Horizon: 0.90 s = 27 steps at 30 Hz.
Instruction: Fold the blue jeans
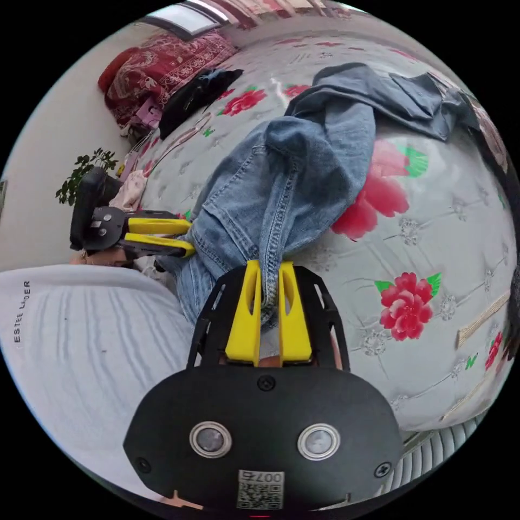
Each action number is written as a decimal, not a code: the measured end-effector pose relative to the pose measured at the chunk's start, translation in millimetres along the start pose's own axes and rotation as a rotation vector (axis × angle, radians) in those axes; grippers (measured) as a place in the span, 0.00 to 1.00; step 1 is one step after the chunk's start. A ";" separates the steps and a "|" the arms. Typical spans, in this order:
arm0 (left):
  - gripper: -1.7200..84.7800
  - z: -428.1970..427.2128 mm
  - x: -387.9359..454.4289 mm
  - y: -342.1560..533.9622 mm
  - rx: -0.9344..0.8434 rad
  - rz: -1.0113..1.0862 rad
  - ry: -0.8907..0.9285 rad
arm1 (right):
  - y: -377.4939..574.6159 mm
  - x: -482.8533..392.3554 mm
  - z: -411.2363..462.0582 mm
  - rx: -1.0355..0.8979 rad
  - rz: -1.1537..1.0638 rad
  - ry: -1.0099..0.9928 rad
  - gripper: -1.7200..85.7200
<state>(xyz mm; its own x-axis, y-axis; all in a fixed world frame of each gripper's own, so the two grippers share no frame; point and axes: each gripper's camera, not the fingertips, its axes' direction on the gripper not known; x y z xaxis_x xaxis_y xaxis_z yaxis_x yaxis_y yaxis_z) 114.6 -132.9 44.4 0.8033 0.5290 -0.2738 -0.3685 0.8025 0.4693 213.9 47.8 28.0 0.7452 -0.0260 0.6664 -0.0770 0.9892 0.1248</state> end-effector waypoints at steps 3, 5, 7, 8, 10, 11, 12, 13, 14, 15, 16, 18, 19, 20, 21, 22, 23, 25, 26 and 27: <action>0.10 -41.9 -70.2 31.6 0.057 -0.185 -0.138 | -17.3 -32.4 -3.6 -0.074 -0.176 -0.201 0.09; 0.08 -84.4 -115.0 58.1 0.116 -0.339 -0.210 | -28.9 -46.9 -11.5 -0.088 -0.254 -0.275 0.09; 0.07 -150.9 -161.6 102.6 0.255 -0.500 -0.226 | -40.9 -50.1 -30.0 -0.035 -0.271 -0.230 0.09; 0.06 -165.8 -169.8 113.8 0.286 -0.538 -0.241 | -49.6 -43.4 -46.4 0.018 -0.254 -0.195 0.09; 0.07 -212.2 -189.0 147.3 0.365 -0.607 -0.310 | -63.8 -21.3 -73.0 0.114 -0.175 -0.109 0.09; 0.08 -219.5 -192.1 152.5 0.375 -0.616 -0.317 | -74.2 -1.8 -90.4 0.172 -0.109 -0.039 0.10; 0.10 -228.1 -198.7 158.2 0.375 -0.632 -0.306 | -85.8 18.2 -106.0 0.212 -0.048 0.018 0.10; 0.12 -230.2 -204.8 157.9 0.364 -0.639 -0.271 | -92.3 28.3 -113.2 0.227 -0.016 0.044 0.10; 0.13 -229.2 -207.3 156.2 0.358 -0.642 -0.254 | -105.7 47.3 -126.5 0.255 0.040 0.093 0.10; 0.14 -223.0 -211.1 149.2 0.336 -0.643 -0.221 | -120.2 64.8 -137.4 0.274 0.089 0.133 0.11; 0.15 -213.5 -214.4 137.7 0.294 -0.643 -0.193 | -127.9 73.1 -142.0 0.279 0.112 0.151 0.11; 0.16 -195.9 -216.1 115.6 0.229 -0.630 -0.175 | -159.8 102.1 -154.2 0.279 0.185 0.214 0.12; 0.16 -179.0 -216.9 100.2 0.168 -0.618 -0.183 | -167.6 108.1 -155.6 0.274 0.198 0.229 0.12; 0.16 -169.1 -217.8 93.2 0.130 -0.620 -0.187 | -182.9 119.3 -156.5 0.261 0.223 0.266 0.12; 0.15 -152.7 -217.8 83.5 0.078 -0.624 -0.192 | -196.7 129.9 -155.9 0.243 0.252 0.311 0.13; 0.13 -155.0 -210.8 85.2 0.122 -0.624 -0.229 | -202.7 135.2 -155.2 0.235 0.266 0.333 0.13; 0.12 -157.8 -207.9 88.0 0.148 -0.631 -0.242 | -212.6 146.4 -152.9 0.218 0.303 0.375 0.13; 0.10 -173.3 -210.5 103.9 0.177 -0.715 -0.188 | -222.2 164.2 -144.1 0.166 0.361 0.433 0.12; 0.09 -177.9 -210.4 107.9 0.177 -0.724 -0.185 | -224.9 176.5 -131.6 0.098 0.395 0.443 0.11; 0.07 -187.4 -208.1 114.1 0.171 -0.726 -0.190 | -220.9 171.1 -130.0 0.137 0.363 0.480 0.10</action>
<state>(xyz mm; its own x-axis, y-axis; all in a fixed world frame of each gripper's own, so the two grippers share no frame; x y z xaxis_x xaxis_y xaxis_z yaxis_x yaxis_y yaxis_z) -182.3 -99.7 -2.3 0.8883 -0.1831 -0.4212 0.3470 0.8683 0.3545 444.5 -156.4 19.0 0.8680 0.4081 0.2828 -0.4421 0.8945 0.0662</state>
